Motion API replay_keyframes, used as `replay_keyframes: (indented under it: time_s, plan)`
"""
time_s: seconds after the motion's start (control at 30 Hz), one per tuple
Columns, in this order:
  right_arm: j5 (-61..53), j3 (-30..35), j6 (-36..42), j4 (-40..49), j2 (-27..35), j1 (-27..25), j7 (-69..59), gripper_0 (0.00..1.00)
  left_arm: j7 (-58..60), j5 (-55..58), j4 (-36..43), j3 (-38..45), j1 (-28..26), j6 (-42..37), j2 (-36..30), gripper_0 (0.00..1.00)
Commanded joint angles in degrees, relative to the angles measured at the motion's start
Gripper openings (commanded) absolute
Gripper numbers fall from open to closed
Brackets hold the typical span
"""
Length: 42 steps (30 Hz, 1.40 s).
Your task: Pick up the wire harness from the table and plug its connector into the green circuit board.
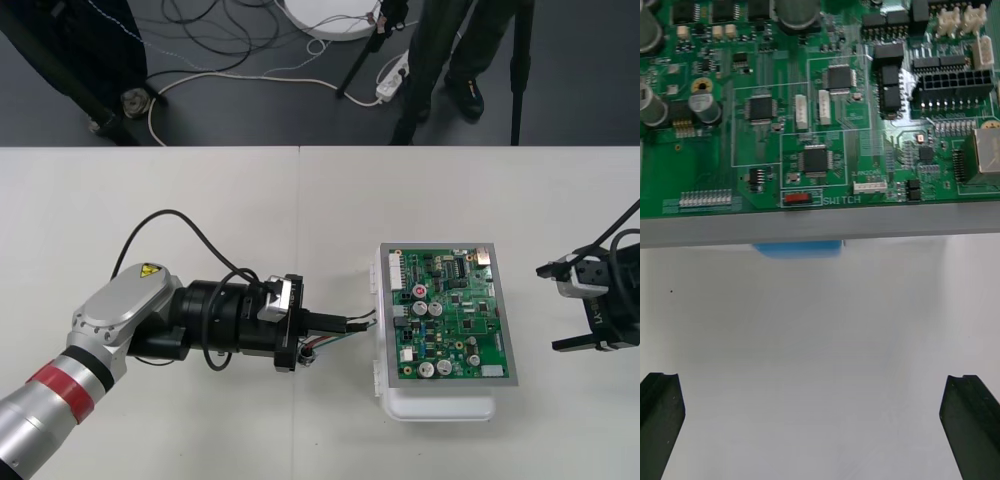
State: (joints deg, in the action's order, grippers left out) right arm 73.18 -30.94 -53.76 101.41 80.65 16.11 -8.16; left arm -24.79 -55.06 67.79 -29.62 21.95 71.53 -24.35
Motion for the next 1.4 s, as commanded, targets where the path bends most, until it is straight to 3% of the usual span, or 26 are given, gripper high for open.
replay_keyframes:
  time_s: [0.03, 0.6, 0.87, 1.4]
  plan:
    - [5.31, 1.76, 0.5, 3.27, -1.64, 0.85, -6.34, 1.0, 0.88, -0.49, 1.9, -0.62, -0.6, -3.15, 2.82, 0.0]
    - [26.14, 1.85, -2.57, 12.41, -5.95, 3.05, -26.29, 1.0, 0.35, -2.33, 1.9, -0.7, 0.99, -3.15, 4.05, 0.0]
    - [32.82, 1.76, -6.53, 13.55, -9.11, 4.72, -26.82, 1.0, 0.27, -2.33, 1.9, -0.7, 1.51, -3.24, 4.75, 0.0]
    - [38.27, 1.76, -11.71, 14.16, -9.73, 4.8, -29.28, 1.0, -0.09, -1.01, 1.9, -0.7, 1.87, -3.59, 5.1, 0.0]
